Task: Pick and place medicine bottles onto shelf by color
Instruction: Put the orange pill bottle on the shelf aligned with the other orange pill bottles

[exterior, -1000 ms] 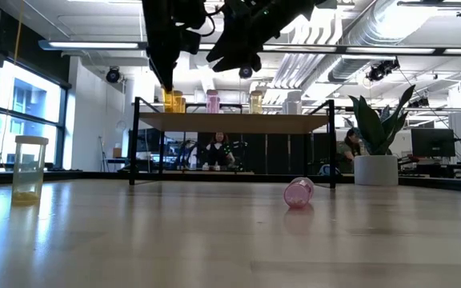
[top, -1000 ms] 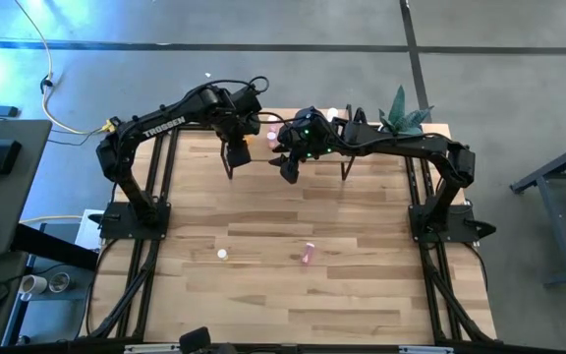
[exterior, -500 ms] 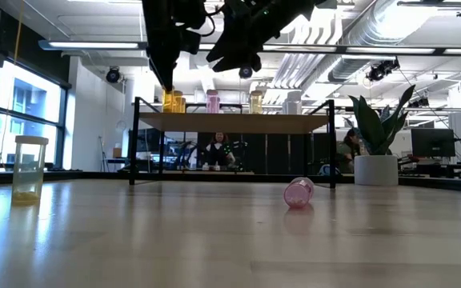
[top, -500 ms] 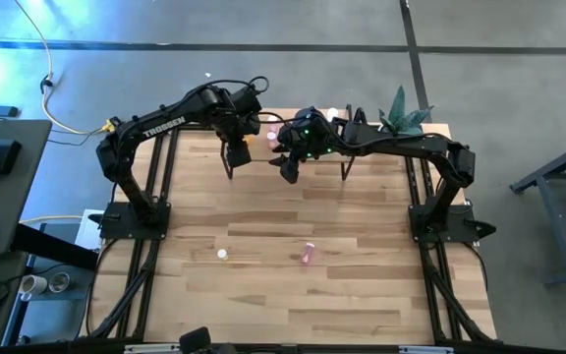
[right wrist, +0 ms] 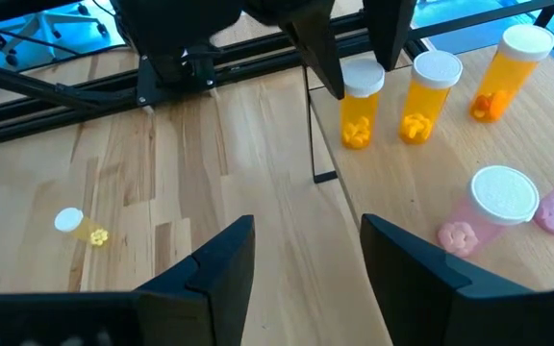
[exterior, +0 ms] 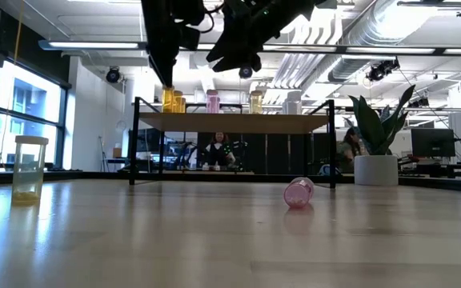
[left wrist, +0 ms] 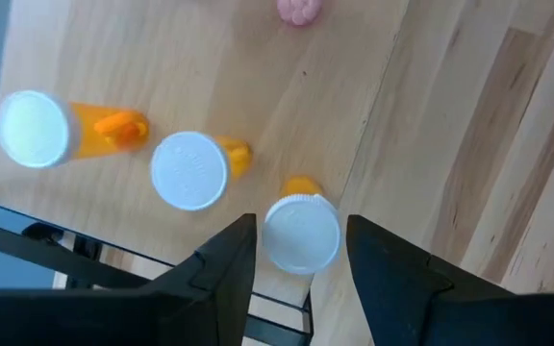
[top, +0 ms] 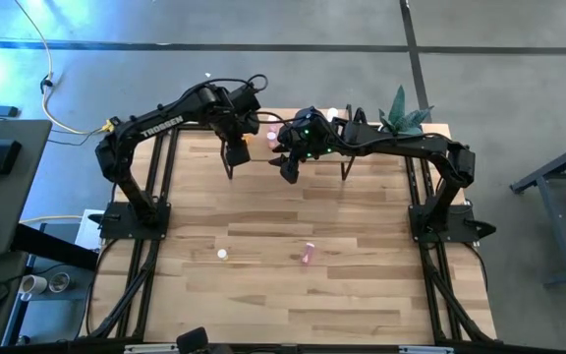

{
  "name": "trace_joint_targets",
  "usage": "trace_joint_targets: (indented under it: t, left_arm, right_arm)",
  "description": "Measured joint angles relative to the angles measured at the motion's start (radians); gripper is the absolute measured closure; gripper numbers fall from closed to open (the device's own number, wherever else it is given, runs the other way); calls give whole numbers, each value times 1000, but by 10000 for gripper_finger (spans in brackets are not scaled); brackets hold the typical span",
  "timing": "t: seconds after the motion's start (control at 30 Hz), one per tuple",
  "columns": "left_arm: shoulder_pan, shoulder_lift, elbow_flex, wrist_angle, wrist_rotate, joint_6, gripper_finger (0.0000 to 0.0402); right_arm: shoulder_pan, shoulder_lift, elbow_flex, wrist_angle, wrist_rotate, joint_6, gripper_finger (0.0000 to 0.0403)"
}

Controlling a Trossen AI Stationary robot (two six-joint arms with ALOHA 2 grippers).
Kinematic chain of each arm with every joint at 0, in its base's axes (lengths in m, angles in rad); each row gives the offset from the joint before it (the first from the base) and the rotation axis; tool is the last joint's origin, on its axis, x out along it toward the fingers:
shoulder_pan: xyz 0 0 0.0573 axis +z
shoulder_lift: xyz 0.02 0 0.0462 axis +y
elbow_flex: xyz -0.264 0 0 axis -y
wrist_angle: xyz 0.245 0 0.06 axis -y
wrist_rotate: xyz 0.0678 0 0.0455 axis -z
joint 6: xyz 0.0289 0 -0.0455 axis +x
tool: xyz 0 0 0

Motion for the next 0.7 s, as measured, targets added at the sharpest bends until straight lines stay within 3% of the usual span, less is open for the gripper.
trace_joint_targets:
  t: [0.43,0.57,0.7]
  left_arm:
    - [-1,0,145,-147,-45,-1,247]
    - [1,-3,144,-186,-122,-27,247]
    - [16,-4,113,-181,-130,-49,247]
  right_arm:
    - [0,0,0,-1,0,0,222]
    - [0,0,0,-2,0,0,222]
    - [0,0,0,-2,0,0,222]
